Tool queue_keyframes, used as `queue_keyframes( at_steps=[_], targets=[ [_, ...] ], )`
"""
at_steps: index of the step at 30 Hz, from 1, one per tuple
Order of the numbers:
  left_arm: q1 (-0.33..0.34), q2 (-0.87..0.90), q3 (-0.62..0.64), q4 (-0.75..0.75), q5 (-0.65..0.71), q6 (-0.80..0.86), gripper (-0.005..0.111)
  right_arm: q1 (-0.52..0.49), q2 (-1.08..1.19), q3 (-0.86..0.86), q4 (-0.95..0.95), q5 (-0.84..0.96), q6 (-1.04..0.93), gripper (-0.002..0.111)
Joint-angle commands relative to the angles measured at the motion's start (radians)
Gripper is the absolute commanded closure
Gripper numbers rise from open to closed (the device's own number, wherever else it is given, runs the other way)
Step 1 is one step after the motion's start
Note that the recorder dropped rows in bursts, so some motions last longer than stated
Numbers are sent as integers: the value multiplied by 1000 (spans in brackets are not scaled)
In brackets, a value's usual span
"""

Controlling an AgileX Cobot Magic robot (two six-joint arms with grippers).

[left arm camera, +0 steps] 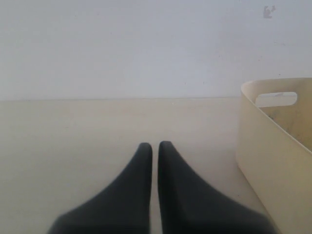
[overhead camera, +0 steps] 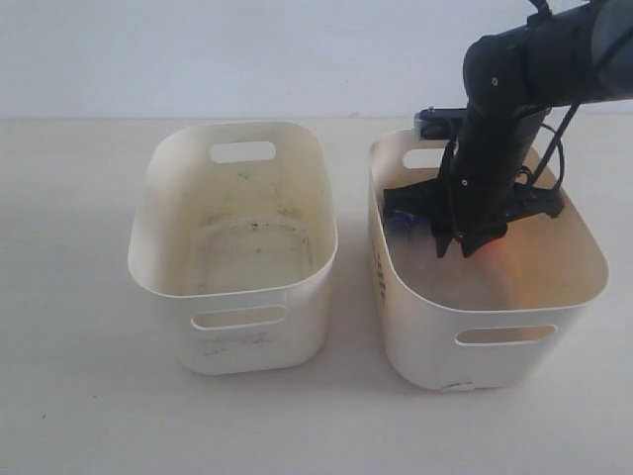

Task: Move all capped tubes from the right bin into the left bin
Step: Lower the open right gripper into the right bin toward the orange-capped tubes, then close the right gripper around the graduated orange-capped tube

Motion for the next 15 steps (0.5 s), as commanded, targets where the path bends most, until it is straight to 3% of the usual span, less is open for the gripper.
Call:
queue_keyframes(
  at_steps=[1,2,15],
  targets=[
    [-7,4,-2,-3,-7,-4,103,-1,11,-5,-10,17,-4,55],
    [-7,4,-2,-3,-7,-4,103,-1,15,-5,-10,17,-4,50],
    [-7,4,-2,-3,-7,-4,103,-1,95,-5,-14,7,5,53]
  ],
)
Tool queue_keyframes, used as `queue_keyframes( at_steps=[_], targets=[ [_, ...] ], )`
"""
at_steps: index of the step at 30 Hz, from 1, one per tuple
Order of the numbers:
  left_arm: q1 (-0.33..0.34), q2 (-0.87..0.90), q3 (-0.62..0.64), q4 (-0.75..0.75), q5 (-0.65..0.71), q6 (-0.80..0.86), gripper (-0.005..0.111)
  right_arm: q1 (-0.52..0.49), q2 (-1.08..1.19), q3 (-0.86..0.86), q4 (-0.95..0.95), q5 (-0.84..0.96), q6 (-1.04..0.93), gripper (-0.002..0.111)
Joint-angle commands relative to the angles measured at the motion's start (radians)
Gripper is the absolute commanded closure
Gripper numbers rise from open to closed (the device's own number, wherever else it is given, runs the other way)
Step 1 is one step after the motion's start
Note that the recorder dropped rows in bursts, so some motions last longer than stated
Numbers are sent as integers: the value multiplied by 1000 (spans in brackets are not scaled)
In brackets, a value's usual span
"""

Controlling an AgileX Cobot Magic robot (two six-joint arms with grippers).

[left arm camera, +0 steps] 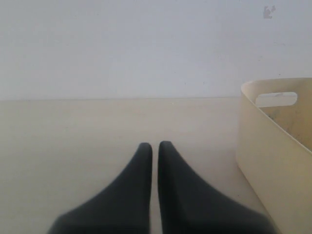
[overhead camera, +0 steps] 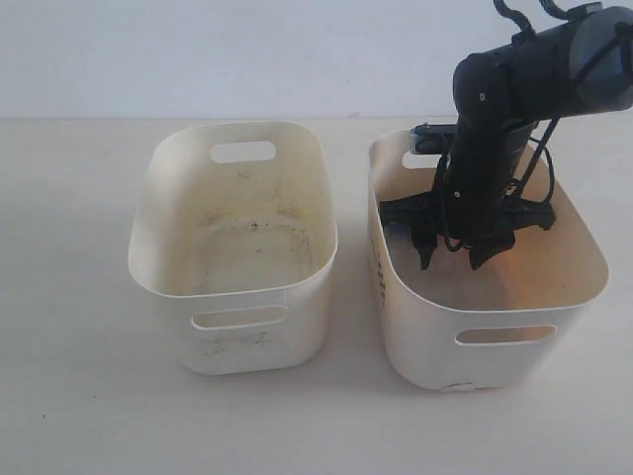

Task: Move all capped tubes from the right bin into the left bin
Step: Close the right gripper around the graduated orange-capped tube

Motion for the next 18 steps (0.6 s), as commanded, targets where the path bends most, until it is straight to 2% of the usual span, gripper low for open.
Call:
queue_keyframes(
  at_steps=[1,8,12,18],
  targets=[
    [-7,4,-2,-3,-7,-4,103,-1,46,4,-26,-7,5,53],
    [-7,4,-2,-3,-7,-4,103,-1,46,4,-9,-23,10,53],
    [-7,4,-2,-3,-7,-4,103,-1,46,4,16,-15,-84,53],
    [-7,4,-2,-3,-7,-4,103,-1,46,4,-36,-10,-33,53]
  ],
)
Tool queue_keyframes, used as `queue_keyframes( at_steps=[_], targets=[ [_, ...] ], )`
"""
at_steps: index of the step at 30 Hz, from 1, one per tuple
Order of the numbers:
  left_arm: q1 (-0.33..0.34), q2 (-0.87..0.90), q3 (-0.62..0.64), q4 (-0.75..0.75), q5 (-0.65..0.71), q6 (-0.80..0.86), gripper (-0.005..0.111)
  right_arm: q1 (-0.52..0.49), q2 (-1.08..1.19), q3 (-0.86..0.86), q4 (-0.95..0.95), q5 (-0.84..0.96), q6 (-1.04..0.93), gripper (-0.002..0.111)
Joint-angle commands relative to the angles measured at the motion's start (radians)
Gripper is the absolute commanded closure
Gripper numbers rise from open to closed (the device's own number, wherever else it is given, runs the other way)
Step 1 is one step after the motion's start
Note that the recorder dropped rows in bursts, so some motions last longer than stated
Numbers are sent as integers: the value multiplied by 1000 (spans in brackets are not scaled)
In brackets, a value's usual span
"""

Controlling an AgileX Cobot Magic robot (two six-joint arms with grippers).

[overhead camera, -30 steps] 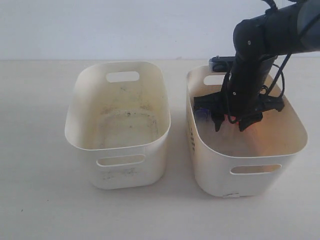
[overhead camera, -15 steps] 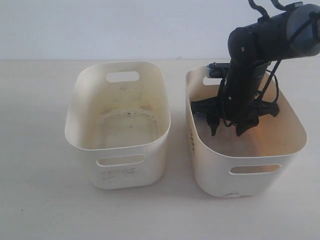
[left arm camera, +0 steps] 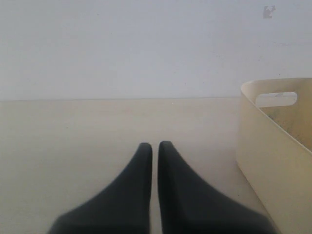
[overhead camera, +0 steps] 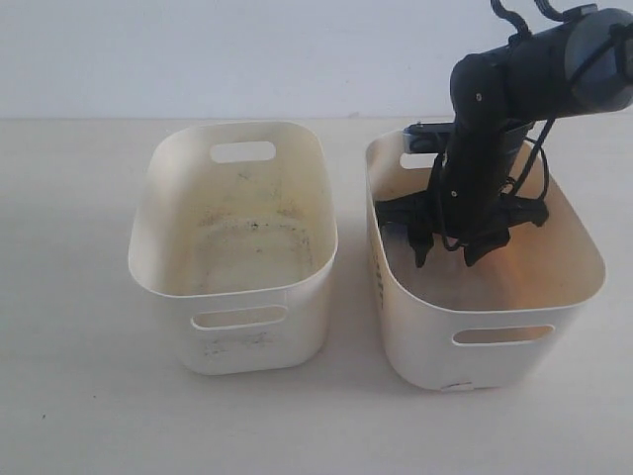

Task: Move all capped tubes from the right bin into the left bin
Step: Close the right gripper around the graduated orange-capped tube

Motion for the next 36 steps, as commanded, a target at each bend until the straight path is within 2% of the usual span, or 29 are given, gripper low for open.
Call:
queue_keyframes(
  at_steps=[1,11,13,14,16,19,22,23,28,36],
  targets=[
    [-7,4,-2,-3,-7,-4,103,-1,28,15,-45,0,17,53],
    [-7,4,-2,-3,-7,-4,103,-1,-23,15,-63,7,68,53],
    [-7,4,-2,-3,-7,-4,103,-1,-23,15,-112,20,104,62],
    [-7,4,-2,-3,-7,-4,103,-1,-23,15,-140,31,118,73],
    [-7,4,-2,-3,-7,-4,103,-1,-23,15,-165,41,153,84],
    [-7,4,-2,-3,-7,-4,103,-1,-23,15,-168,51,171,76],
    [-7,4,-2,-3,-7,-4,103,-1,-23,15,-178,65,187,60],
    [-7,4,-2,-3,-7,-4,103,-1,-23,15,-180,65,188,59],
    [-7,4,-2,-3,-7,-4,103,-1,-16,15,-179,72,212,64],
    [-7,4,-2,-3,-7,-4,103,-1,33,15,-179,86,212,64]
  ],
)
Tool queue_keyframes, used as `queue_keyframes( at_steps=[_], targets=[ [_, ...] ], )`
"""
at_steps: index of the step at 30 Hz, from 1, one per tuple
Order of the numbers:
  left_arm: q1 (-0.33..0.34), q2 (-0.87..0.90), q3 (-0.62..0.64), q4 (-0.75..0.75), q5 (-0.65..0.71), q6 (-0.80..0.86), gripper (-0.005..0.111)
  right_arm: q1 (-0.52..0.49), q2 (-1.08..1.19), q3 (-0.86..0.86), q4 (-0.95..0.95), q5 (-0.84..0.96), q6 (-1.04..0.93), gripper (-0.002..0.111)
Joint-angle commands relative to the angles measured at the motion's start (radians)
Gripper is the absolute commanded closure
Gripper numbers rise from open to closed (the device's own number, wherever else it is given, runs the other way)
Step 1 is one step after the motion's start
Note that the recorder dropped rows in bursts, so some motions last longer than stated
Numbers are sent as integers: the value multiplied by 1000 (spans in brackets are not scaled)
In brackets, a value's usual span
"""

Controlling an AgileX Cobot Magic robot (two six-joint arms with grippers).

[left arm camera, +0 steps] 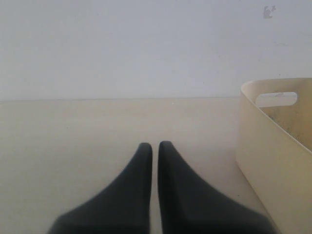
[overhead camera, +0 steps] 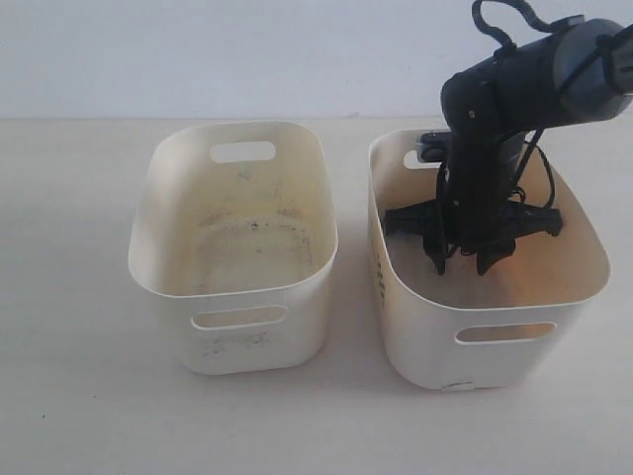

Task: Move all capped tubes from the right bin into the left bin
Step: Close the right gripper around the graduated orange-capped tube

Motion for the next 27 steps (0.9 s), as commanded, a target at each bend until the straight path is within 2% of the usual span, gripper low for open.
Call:
queue_keyframes(
  at_steps=[1,27],
  targets=[
    [-7,4,-2,-3,-7,-4,103,-13,19,6,-49,41,3,64],
    [-7,4,-2,-3,-7,-4,103,-13,21,6,-74,-2,11,64]
  ],
)
